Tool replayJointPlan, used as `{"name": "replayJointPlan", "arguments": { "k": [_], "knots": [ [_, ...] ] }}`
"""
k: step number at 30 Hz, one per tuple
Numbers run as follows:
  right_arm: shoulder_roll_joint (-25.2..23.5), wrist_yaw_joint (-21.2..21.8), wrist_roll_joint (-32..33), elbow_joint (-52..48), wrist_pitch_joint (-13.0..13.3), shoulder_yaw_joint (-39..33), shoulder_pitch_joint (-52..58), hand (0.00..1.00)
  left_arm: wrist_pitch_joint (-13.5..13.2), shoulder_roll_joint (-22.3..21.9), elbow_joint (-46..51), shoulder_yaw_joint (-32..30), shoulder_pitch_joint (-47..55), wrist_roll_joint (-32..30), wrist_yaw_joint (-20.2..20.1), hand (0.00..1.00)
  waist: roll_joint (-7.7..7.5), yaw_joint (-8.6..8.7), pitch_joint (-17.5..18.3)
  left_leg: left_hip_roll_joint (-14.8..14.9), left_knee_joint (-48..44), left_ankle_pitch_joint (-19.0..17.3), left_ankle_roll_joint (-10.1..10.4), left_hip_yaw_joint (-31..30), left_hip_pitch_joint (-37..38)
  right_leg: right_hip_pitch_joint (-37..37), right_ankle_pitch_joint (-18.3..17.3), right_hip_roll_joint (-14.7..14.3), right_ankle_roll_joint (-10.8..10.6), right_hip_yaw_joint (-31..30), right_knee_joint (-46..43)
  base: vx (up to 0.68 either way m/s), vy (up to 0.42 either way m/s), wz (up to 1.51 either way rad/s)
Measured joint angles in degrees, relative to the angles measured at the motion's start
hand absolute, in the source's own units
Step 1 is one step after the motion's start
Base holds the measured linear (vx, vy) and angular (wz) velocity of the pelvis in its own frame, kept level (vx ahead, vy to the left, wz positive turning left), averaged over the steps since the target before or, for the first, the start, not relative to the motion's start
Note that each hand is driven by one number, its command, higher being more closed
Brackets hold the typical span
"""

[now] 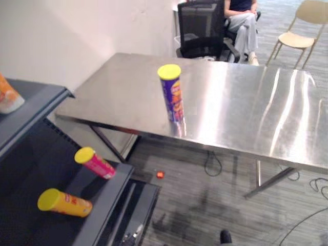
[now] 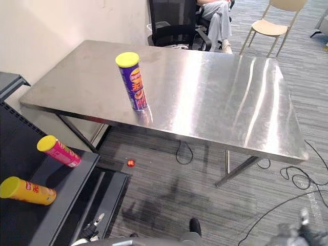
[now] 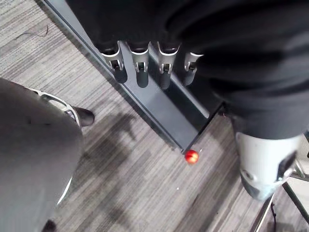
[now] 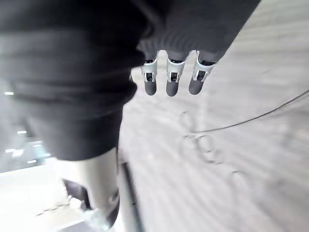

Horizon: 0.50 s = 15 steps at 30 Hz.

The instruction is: Put the gum and the chips on the shelf.

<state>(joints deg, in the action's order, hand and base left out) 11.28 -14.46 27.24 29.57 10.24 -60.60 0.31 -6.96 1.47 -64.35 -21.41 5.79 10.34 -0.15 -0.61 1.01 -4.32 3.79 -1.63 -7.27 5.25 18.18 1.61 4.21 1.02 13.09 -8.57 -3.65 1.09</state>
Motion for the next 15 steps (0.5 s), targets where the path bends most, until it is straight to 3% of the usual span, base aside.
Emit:
{"name": "replayJointPlan", "arguments": {
  "k": [5,8,11,15],
  "knots": [
    [-1.78,-5.53,-9.36,-23.34,1.7,5.1,0.56,0.0,0.18,-1.46,2.64,-1.39,1.15,-0.58,-0.06,0.0,-0.84,0.09,0.53,1.47,5.43,3.93,1.08,0.33,2.11,1.14,-0.1,-2.36,-1.24,0.09,-0.55,0.0,-0.105,-0.02],
    [-3.29,-5.89,-14.18,-33.76,2.98,9.25,0.98,0.0,0.46,-1.32,3.29,-1.31,1.31,-2.63,-0.14,0.0,-1.03,-0.02,1.25,2.42,7.01,4.91,1.52,0.39,2.62,1.56,-0.09,-3.57,-1.22,0.24,-0.93,0.03,-0.099,-0.02],
    [-3.35,-3.96,-16.32,-39.57,3.13,15.96,1.02,0.0,0.89,-1.14,3.31,-0.51,1.31,-2.7,-0.17,0.0,-1.49,-0.02,1.55,2.58,7.01,4.9,1.53,0.27,2.44,1.6,-0.08,-3.73,-1.21,0.33,-0.84,0.03,-0.036,0.02],
    [-3.25,3.67,-18.35,-41.74,3.19,23.65,1.02,0.0,0.87,0.17,3.39,1.51,1.13,-2.93,-0.39,0.0,-2.24,-0.66,2.05,2.36,6.98,4.95,1.45,-0.84,1.39,1.72,-0.05,-3.4,-1.2,1.06,-0.32,0.01,-0.02,0.12]
  ]
}}
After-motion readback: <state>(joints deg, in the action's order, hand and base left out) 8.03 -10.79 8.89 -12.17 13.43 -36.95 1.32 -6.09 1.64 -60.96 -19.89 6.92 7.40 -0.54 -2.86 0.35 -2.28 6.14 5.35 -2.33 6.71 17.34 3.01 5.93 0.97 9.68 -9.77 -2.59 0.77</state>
